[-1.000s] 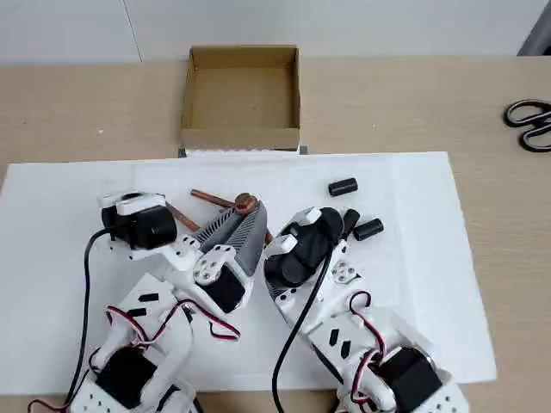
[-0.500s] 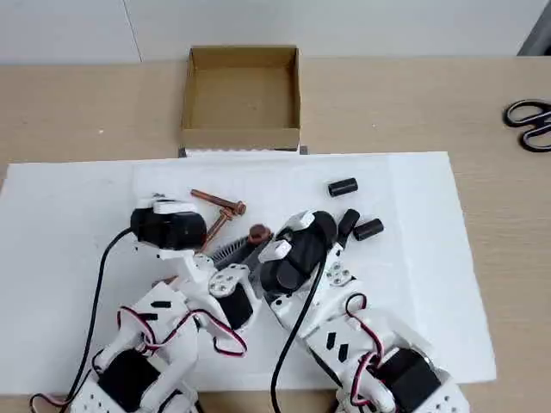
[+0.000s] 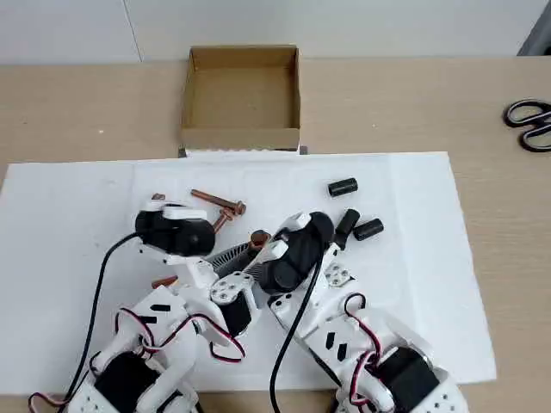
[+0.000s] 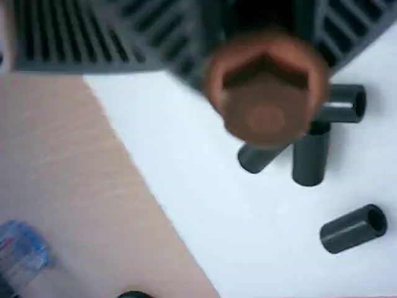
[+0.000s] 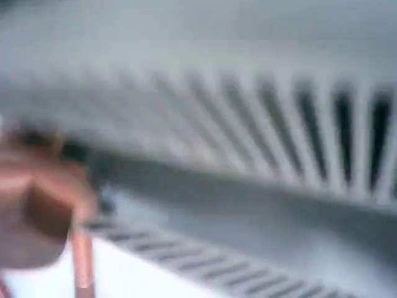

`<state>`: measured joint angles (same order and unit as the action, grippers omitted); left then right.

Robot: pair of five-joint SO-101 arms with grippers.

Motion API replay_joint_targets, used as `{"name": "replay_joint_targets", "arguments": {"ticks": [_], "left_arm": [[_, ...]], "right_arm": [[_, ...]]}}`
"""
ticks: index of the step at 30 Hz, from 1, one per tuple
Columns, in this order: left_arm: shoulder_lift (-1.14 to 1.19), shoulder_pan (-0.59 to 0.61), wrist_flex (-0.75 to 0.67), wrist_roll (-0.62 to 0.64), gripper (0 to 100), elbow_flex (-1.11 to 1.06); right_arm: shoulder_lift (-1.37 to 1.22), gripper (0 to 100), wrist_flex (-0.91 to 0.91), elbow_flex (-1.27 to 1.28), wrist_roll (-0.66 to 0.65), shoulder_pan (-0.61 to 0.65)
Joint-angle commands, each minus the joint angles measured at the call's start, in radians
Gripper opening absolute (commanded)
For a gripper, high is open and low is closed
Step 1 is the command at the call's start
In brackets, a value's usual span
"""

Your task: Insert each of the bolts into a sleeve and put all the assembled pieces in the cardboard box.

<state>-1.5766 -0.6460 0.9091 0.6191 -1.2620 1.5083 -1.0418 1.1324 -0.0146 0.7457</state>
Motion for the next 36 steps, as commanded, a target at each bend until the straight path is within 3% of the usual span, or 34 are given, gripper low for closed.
{"name": "replay_joint_targets", "arguments": {"ticks": [1, 8, 13, 17, 29, 32, 36], "left_arm": [[0.003, -0.029, 0.034, -0.006, 30, 0.013], [0.009, -0.025, 0.048, -0.029, 31, 0.018], [0.011, 0.104, 0.043, -0.149, 31, 0.013], [0.005, 0.164, 0.048, -0.175, 31, 0.018], [0.005, 0.173, 0.086, -0.175, 30, 0.179], [0.003, 0.245, 0.084, -0.178, 22, 0.216], [0.003, 0.396, 0.084, -0.212, 0, 0.223]], "right_arm": [[0.010, 0.3, 0.027, -0.051, -0.009, 0.002], [0.010, 0.3, 0.025, -0.051, -0.009, 0.002], [0.010, 0.3, 0.025, -0.051, -0.009, 0.002], [0.010, 0.3, 0.025, -0.051, -0.009, 0.002], [0.004, 0.3, 0.024, -0.043, -0.006, 0.001], [0.004, 0.3, 0.024, -0.043, -0.006, -0.002], [0.002, 0.3, 0.024, -0.043, -0.005, -0.071]]}}
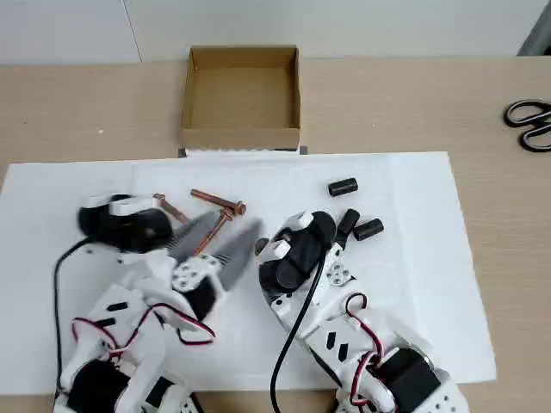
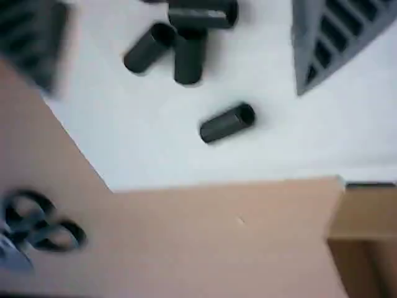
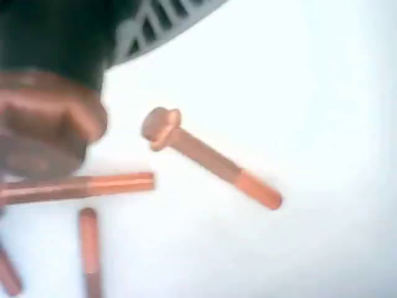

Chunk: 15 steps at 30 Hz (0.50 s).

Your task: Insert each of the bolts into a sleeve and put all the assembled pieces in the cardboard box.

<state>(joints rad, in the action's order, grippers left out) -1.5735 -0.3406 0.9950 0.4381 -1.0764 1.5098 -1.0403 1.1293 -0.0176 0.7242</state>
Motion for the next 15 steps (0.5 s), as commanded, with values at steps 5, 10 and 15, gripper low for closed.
{"name": "replay_joint_targets", "arguments": {"ticks": [5, 10, 15], "left_arm": [[0.005, 0.298, -0.002, -0.140, 1, -0.077], [0.002, 0.402, -0.002, -0.144, 1, -0.280], [0.000, 0.416, -0.052, -0.147, 1, -0.444]], "right_arm": [[-0.001, 0.3, -0.045, -0.020, 0.000, -0.173], [-0.001, 0.3, -0.124, 0.009, 0.100, -0.309], [-0.064, 0.3, -0.030, -0.043, 0.209, -0.335]]}}
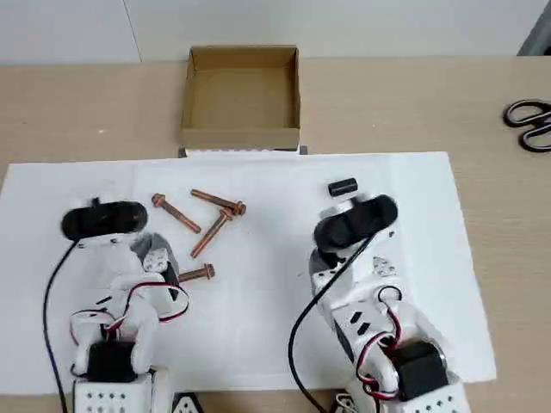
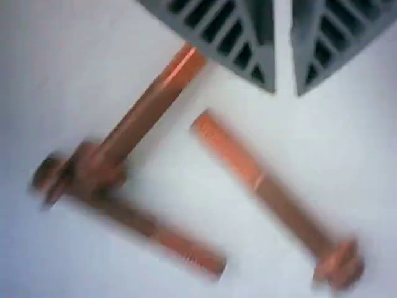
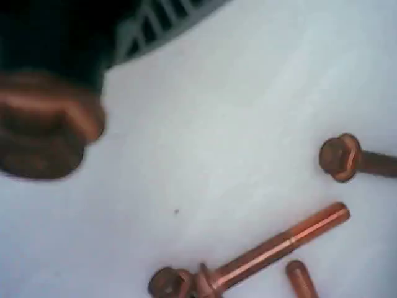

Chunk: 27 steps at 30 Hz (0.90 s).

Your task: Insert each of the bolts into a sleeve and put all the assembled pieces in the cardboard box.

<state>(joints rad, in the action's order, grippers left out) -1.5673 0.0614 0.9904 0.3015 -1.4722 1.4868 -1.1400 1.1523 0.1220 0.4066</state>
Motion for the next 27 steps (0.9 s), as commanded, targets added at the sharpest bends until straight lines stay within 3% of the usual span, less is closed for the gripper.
{"name": "replay_joint_targets", "arguments": {"ticks": [1, 6, 16, 27], "left_arm": [[-0.006, 0.021, -0.060, -0.011, 1, -0.058], [0.000, 0.021, -0.064, -0.014, 1, -0.071], [-0.006, 0.020, -0.068, -0.055, 1, -0.104], [-0.006, 0.020, -0.066, -0.055, 1, -0.104]], "right_arm": [[-0.084, 0.3, 0.107, -0.101, 0.095, -0.018], [-0.447, 0.3, 0.206, -0.370, 0.120, -0.019], [-1.193, 0.3, 0.211, -0.999, 0.115, -0.041], [-1.821, 0.3, 0.320, -1.672, 0.086, -0.071]]}}
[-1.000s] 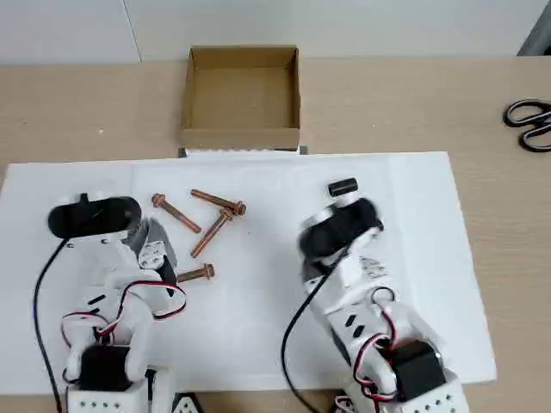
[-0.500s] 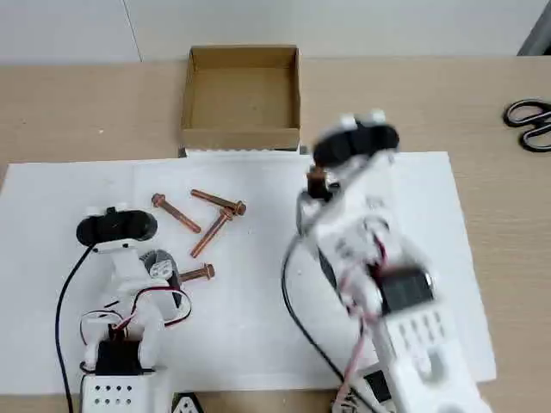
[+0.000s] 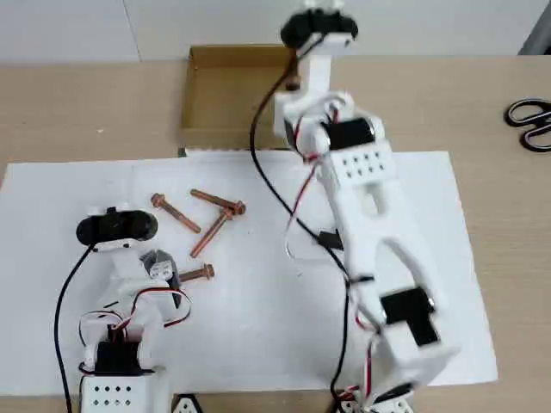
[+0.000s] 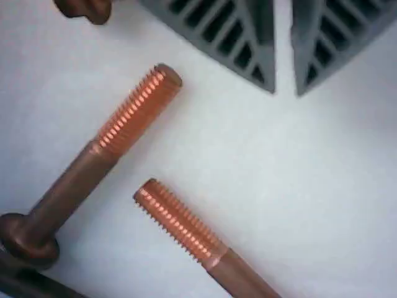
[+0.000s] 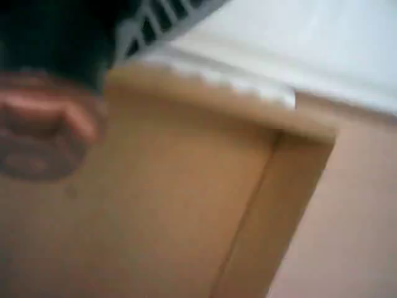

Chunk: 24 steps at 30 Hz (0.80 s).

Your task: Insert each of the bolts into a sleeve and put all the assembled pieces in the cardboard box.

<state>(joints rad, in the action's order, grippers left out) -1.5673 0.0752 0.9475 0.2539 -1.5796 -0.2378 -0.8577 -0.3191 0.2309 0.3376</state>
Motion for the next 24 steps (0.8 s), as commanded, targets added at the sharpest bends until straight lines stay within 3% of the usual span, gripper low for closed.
{"name": "replay_joint_targets", "arguments": {"ticks": [1, 13, 16, 24], "left_arm": [[-0.006, 0.006, -0.023, -0.008, 1, 0.004], [-0.006, 0.011, -0.018, -0.003, 1, 0.002], [-0.006, 0.011, -0.018, -0.003, 1, 0.002], [-0.006, 0.011, -0.017, -0.003, 1, 0.002]], "right_arm": [[-0.143, 0.3, 0.039, -0.250, -0.028, -0.002], [-0.628, 0.7, 0.033, -0.761, -0.034, -0.004], [-0.697, 1.2, 0.030, -0.835, -0.098, -0.004], [-0.717, 18.8, -0.099, -0.947, -0.173, 0.012]]}}
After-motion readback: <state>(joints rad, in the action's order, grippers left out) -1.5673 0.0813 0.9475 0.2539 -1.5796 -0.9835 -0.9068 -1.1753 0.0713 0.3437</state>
